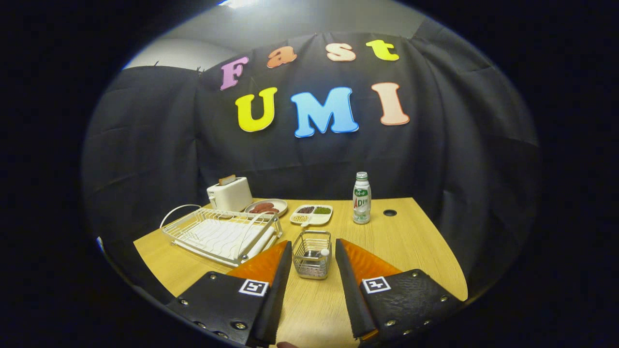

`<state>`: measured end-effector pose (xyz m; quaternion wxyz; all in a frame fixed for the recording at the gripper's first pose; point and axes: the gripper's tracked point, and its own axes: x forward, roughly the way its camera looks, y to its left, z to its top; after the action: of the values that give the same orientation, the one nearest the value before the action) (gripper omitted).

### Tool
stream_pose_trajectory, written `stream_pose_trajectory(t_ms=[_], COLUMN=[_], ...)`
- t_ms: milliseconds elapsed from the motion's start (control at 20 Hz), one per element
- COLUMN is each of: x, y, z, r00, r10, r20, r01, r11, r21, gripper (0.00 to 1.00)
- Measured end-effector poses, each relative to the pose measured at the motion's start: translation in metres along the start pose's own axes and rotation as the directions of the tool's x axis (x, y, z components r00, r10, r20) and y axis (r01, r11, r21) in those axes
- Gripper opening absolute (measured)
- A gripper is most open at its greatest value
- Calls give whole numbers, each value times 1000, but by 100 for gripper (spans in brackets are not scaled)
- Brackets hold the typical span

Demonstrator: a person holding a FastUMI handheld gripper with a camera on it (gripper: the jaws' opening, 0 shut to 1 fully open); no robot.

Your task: Take the plate from the dish rack, then take the spoon from the basket and place it into the plate.

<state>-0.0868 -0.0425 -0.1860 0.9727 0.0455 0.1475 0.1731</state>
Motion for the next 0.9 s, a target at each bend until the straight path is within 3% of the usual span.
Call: stream_pose_trajectory(t_ms=[350, 900], x=[46, 113], y=[-12, -25], z=[-7, -41], r00=[991, 981], r10=[-18, -71], r20=[133, 180], r01=[26, 77], r11=[998, 997], r21=[-63, -27], gripper=[56, 56])
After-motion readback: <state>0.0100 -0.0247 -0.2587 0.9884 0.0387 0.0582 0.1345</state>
